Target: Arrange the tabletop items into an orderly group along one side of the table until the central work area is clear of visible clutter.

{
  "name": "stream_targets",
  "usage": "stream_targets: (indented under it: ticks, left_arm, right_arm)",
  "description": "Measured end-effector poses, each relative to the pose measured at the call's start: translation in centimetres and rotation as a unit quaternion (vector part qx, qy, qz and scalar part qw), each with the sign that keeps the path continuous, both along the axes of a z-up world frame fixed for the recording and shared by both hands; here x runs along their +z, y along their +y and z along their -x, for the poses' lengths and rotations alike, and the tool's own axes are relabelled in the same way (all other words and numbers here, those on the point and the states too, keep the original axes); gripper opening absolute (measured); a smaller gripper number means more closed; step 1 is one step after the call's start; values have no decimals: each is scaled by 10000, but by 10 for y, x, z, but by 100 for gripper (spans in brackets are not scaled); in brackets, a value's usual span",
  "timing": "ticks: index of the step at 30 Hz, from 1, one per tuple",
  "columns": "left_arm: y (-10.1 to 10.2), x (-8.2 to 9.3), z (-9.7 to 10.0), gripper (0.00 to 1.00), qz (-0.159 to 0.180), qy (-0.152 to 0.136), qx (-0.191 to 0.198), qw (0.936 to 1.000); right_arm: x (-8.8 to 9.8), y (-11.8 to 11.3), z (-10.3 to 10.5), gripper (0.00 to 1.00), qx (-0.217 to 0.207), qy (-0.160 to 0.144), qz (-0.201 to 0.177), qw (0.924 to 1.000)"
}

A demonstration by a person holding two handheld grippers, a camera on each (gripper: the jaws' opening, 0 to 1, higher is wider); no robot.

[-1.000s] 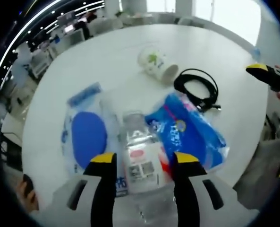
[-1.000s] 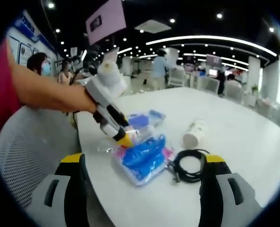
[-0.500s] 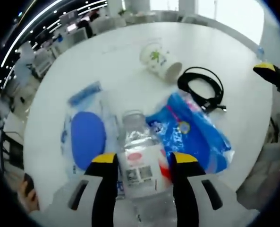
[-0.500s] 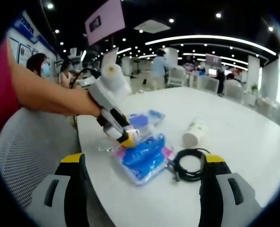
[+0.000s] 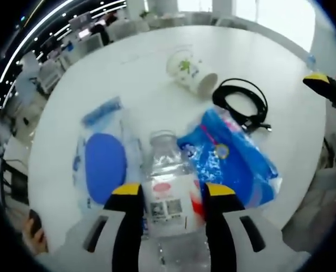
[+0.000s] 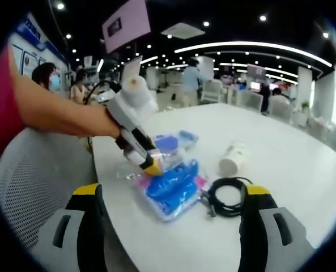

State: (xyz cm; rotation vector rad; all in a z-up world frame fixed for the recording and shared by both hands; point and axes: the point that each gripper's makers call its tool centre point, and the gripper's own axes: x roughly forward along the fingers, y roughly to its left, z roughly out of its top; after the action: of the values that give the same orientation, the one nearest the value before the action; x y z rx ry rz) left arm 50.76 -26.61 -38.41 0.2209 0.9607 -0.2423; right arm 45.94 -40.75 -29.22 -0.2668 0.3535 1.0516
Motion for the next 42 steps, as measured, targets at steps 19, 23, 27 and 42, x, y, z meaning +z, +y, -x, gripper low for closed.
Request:
stream_targets:
  ticks: [19,23,27,42]
  left_arm:
    - [1,28,1,37,205,-308,-8,9993]
    - [1,33,1,36,240,-389,-11,9990]
    - [1,39,1,36,300,-476,-11,9984]
    - [3,61,-2,36,502,-848,40,9951]
  right_arm:
    - [-2,-1,2,99,22,-17,111,9999]
    - [-3,-1,2,99,36,-19,135,9999]
    - [-3,0,3,99,43,-20,160,9999]
    - [-6,0,4,99,79,-19,263,9996]
